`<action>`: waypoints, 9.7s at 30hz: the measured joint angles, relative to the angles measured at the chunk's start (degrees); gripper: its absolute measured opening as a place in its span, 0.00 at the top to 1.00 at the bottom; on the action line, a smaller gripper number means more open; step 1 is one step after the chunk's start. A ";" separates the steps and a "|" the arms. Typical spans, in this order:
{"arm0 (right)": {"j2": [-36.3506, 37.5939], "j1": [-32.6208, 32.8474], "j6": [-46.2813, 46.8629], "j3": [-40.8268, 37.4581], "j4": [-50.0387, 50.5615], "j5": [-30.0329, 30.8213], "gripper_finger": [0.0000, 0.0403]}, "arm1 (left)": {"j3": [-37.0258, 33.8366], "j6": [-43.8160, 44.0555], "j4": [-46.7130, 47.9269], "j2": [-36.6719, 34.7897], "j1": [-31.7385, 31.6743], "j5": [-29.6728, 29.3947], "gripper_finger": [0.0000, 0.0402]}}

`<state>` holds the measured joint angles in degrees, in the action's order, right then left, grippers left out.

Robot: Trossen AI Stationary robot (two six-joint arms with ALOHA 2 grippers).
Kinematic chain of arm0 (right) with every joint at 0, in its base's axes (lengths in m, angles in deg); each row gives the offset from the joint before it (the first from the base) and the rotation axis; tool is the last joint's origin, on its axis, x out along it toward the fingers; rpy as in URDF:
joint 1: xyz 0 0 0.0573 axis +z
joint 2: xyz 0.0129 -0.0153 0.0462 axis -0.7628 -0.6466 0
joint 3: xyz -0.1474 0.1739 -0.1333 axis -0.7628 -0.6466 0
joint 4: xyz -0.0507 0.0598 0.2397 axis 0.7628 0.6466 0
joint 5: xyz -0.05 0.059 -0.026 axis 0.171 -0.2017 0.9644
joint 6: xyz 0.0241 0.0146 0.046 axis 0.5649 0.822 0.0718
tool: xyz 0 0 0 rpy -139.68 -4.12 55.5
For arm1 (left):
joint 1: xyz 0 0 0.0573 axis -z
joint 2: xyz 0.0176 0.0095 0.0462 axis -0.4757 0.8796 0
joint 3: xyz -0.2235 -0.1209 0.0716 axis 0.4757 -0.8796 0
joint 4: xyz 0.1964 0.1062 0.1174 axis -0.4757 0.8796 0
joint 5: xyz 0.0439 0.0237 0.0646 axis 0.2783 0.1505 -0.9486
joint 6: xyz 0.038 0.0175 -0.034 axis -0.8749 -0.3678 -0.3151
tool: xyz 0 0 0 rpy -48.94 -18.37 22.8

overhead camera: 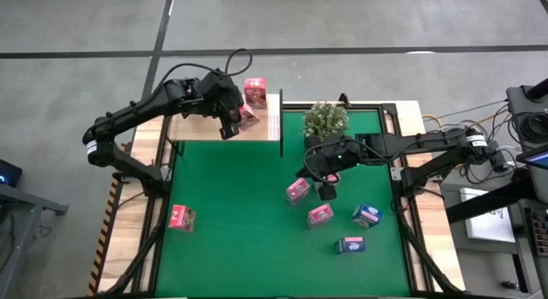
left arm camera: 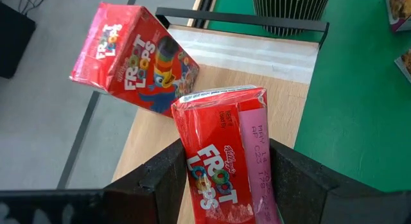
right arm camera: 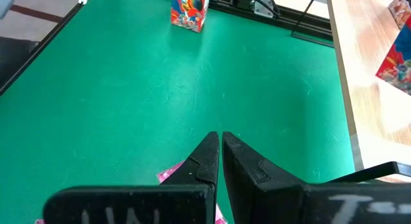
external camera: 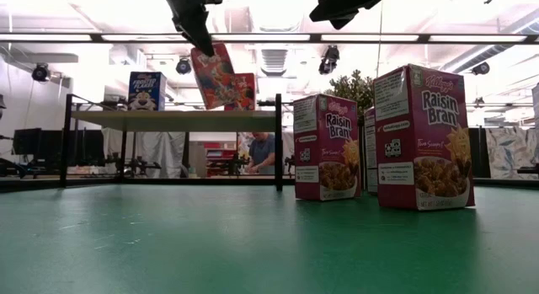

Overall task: Stack cereal on shelf
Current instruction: Put the right red cereal box on the shelf, then put the left pink cereal box on the shelf

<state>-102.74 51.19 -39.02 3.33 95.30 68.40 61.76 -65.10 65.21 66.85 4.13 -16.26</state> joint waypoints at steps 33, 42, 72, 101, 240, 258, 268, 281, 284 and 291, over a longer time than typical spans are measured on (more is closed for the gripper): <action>0.00 0.00 0.02 0.00 0.04 0.00 0.97 | 0.19 -3.78 -4.55 3.30 -0.37 -0.48 0.43; 0.00 0.00 0.48 0.00 -0.35 2.57 0.97 | 5.83 -4.44 0.77 1.53 -0.18 -0.46 0.42; -8.13 -20.25 -4.19 1.16 -20.78 4.48 0.98 | -39.89 4.44 -39.20 -21.43 8.30 -12.62 1.00; -25.77 -25.42 -9.71 16.46 -25.31 4.44 0.98 | -48.04 2.15 -55.64 -18.66 3.80 -12.54 1.00; -25.73 -22.62 -12.24 16.39 -17.15 4.54 0.98 | -48.00 -2.67 -61.68 -14.29 -0.85 -0.52 1.00; -15.63 -12.27 -3.57 16.52 1.43 3.85 0.98 | -48.00 2.38 -59.32 -22.23 11.73 -0.46 1.00; -14.97 -0.29 6.55 16.11 18.24 3.85 0.98 | -48.00 6.52 -58.82 -23.84 28.12 -0.44 1.00; -15.45 5.03 11.36 15.79 25.79 3.97 0.83 | -48.00 9.90 -58.88 -23.84 37.30 -0.50 1.00; -16.07 5.05 11.52 15.56 26.29 4.48 0.70 | -48.00 10.48 -59.01 -23.84 37.42 -0.52 1.00; -19.00 5.03 9.48 15.45 26.82 8.88 0.39 | -48.00 10.49 -59.11 -23.87 37.42 -0.55 1.00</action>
<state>-121.74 56.22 -29.54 18.79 122.12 77.28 13.76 -54.61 6.09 42.99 41.55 -16.80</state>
